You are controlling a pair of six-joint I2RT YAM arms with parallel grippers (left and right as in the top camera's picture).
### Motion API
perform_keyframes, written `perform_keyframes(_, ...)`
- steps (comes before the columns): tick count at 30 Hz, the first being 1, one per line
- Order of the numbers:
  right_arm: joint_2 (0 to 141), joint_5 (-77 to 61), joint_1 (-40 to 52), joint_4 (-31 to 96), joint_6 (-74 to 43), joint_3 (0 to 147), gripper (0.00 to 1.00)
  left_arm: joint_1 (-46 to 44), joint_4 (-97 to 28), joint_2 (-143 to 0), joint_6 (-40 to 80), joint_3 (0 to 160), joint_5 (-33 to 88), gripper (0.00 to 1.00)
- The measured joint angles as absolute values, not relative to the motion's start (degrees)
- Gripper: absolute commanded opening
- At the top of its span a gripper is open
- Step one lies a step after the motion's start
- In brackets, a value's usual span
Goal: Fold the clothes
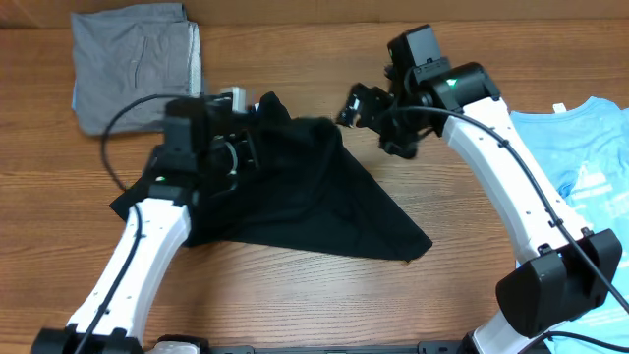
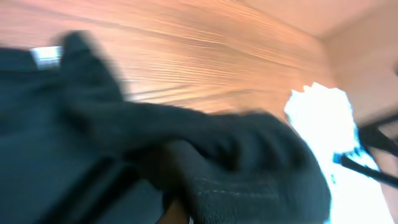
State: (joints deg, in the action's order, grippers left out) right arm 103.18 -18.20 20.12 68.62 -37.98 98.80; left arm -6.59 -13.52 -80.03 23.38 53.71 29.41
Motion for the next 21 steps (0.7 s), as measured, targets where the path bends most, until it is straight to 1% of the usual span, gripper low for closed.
perform_keyframes(5,103.2,-11.7,18.5,78.8,-37.4,98.8,1.00,-1.6,-20.4,-79.6,23.3,53.7,21.4,0.04)
perform_keyframes(12,103.2,-6.5,18.1,88.2,-37.2,98.6,1.00,5.3,-23.3,-79.6,22.3,53.7,16.4,0.04)
perform_keyframes(16,103.2,-5.0,18.1,89.3,-37.3,96.9,1.00,7.6,-25.2,-79.6,22.1,53.7,15.4,0.04)
perform_keyframes(21,103.2,-3.5,18.1,86.6,-39.9,91.3,1.00,8.4,-28.1,-79.6,22.0,53.7,11.8,0.05)
